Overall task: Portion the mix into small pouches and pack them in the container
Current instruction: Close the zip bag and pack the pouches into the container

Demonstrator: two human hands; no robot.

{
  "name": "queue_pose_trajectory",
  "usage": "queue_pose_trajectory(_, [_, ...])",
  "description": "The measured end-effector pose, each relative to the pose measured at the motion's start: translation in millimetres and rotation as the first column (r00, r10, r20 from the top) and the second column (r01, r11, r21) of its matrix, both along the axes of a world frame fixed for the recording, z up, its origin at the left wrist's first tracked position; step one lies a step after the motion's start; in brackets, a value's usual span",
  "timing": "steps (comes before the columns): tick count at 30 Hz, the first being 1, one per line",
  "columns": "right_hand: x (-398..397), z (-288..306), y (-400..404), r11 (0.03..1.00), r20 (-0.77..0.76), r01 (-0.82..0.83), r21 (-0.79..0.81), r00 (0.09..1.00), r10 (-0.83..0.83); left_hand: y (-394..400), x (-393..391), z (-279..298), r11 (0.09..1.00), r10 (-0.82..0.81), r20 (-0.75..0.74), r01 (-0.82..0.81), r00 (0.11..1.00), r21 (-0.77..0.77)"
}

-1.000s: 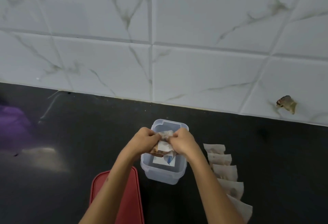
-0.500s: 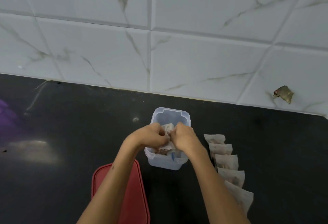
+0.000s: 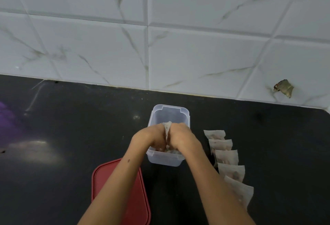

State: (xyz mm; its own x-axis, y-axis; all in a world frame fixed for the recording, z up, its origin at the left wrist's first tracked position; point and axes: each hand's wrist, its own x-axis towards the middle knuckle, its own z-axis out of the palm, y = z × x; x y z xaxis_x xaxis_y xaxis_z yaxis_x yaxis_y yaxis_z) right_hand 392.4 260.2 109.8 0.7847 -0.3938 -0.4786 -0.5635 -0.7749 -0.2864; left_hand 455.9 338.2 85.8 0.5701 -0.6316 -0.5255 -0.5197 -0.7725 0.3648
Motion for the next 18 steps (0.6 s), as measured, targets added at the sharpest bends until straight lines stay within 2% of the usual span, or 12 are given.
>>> queue_pose_trajectory(4, [1,-8,3,0.999,0.057,0.030,-0.017,0.998,-0.029,-6,-1,-7,1.000,0.000,0.029,-0.001,1.000,0.015])
queue_pose_trajectory(8, [-12,-5,1,0.999,0.100,-0.035,0.042,0.994,0.030,-3,-2,-6,1.000,-0.017,0.038,0.017,0.999,0.022])
queue_pose_trajectory(14, [-11,-6,3,0.999,0.089,-0.039,0.010,0.995,0.038,-7,-3,-5,0.997,-0.049,0.060,0.044,0.997,0.069])
queue_pose_trajectory(18, [-8,-13,6,1.000,0.127,-0.028,-0.002,0.992,0.028,-11,0,-5,0.996,-0.019,0.011,0.018,1.000,0.086])
